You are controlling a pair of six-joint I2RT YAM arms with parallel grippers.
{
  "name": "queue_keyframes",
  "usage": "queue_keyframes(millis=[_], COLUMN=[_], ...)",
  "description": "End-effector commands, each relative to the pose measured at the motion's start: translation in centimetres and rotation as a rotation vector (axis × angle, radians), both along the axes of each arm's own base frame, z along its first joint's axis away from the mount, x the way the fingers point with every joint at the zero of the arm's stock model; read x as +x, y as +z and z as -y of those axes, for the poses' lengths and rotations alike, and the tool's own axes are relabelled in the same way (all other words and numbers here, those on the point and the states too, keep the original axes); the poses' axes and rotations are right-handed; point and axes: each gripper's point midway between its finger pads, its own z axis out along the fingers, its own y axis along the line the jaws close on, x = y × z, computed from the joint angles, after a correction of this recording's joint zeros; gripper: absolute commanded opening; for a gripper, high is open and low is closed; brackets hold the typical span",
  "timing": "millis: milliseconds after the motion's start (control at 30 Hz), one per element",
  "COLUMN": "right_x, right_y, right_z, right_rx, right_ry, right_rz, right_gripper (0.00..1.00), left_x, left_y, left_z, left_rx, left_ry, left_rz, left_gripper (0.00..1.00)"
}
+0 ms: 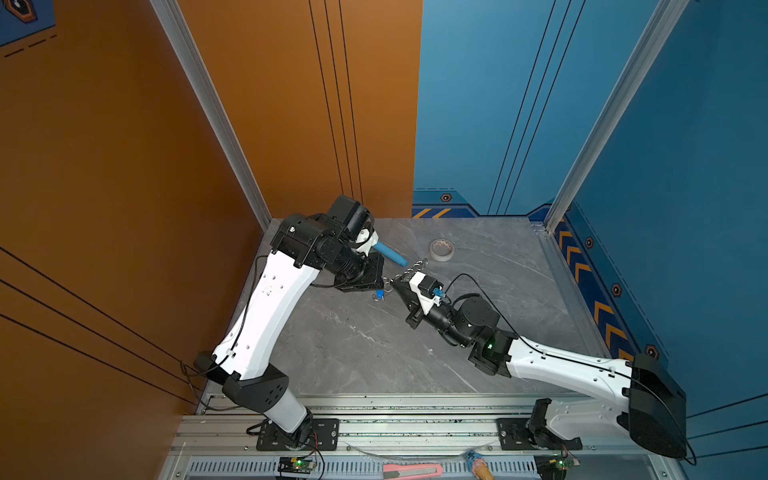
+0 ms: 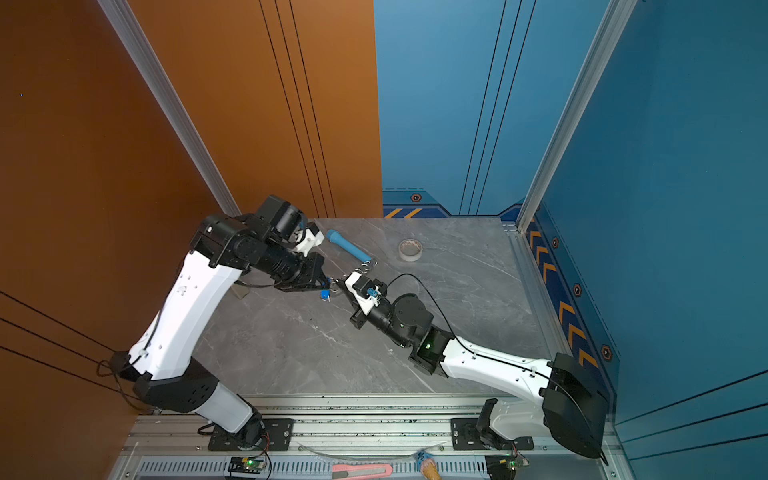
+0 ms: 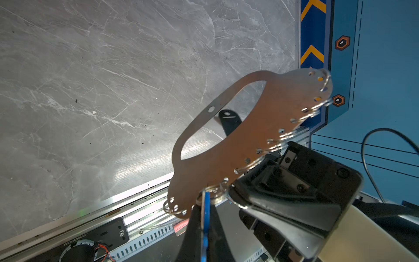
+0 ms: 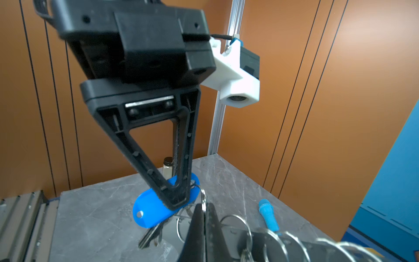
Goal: Remove the keys from the keyring
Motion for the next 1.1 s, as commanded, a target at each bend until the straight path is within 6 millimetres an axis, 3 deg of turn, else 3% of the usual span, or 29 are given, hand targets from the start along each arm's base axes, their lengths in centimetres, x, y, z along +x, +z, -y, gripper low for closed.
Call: queue_keyframes(millis=[0,233,467,767,1067], right_x=[-0.3,2.6,4.1,5.9,5.5], right_y=[5.8,5.8,4.8,2.5,2.8], right_z=[1.6,4.0,5.4,6.3,6.0], right_rx=[0.272,0.456,0.520,0.560,0.571], right_ry=[0.041,0.015,-0.016,-0.033,0.014], right_rz=[0.017,-0.109,-0.173,-0.246,-0.245], right_gripper=[0.00,0.00,0.00,0.02,0.02], left_x=[-0.9,-0.8,0.2,0.7,1.4], left_y=[-1.0,-0.3,1.7,2.9,1.4], left_z=[0.8,2.0,3.0,2.4,0.8], left_rx=[-0.001,-0.077,-0.157,-0.154,-0.128], left_ry=[-0.004,0.005,0.039,0.052,0.116], left_rz=[-0.080,-0.070,0.003,0.069,0.047], left_gripper=[0.00,0.00,0.00,0.00,0.00])
